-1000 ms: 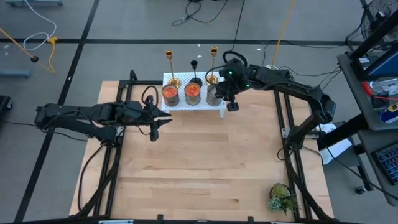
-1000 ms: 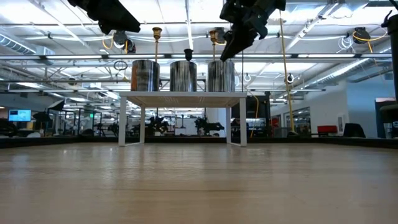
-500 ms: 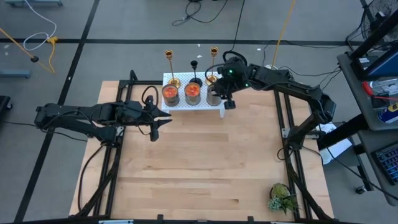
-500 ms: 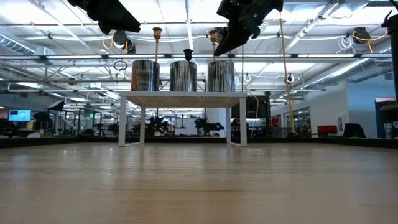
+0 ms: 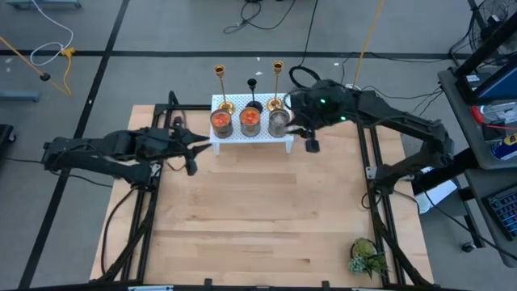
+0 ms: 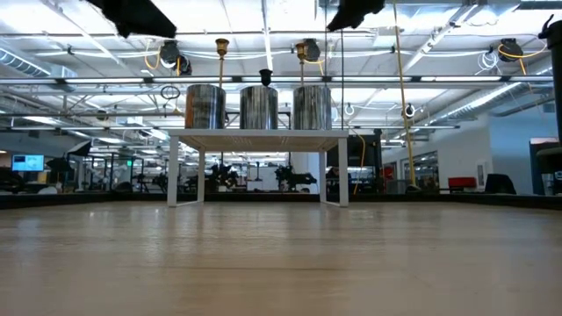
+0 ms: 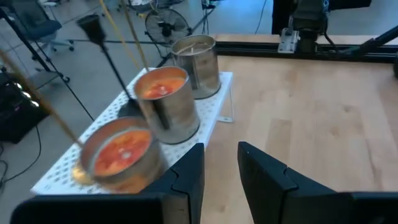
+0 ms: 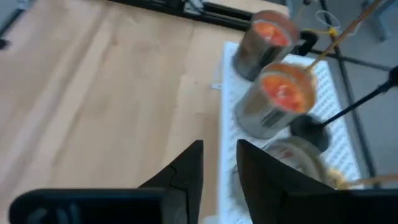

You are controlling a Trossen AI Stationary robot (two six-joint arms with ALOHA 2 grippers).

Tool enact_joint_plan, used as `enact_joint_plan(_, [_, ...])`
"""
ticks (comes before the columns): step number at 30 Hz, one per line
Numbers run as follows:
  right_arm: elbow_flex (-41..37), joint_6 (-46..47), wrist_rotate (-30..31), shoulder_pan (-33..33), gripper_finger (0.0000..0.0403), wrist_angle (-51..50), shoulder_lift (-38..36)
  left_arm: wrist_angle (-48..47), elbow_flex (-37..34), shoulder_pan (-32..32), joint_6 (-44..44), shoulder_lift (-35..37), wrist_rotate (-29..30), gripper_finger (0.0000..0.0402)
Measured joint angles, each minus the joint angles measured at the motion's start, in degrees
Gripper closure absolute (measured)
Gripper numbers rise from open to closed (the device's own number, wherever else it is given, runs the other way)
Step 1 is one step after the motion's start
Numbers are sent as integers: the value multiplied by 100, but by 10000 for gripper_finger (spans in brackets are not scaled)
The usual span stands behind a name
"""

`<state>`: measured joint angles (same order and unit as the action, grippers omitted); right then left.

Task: Pick & Place candle stick holders
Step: Return to Home Position

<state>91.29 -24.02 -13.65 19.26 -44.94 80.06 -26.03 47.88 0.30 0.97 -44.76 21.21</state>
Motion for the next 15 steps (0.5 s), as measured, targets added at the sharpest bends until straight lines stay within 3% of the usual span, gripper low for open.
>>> enact_joint_plan(5, [-906, 138, -179, -256, 337, 202, -784, -348, -64, 0, 40, 647, 1, 298])
enact_joint_plan(11, [-2747, 730, -160, -384, 382, 1443, -2098, -161, -600, -2, -76, 1406, 140, 298])
enact_joint_plan(15, [-3992, 1103, -164, -379, 400, 2434, -2977, 477, -1276, -2, -102, 1915, 136, 316])
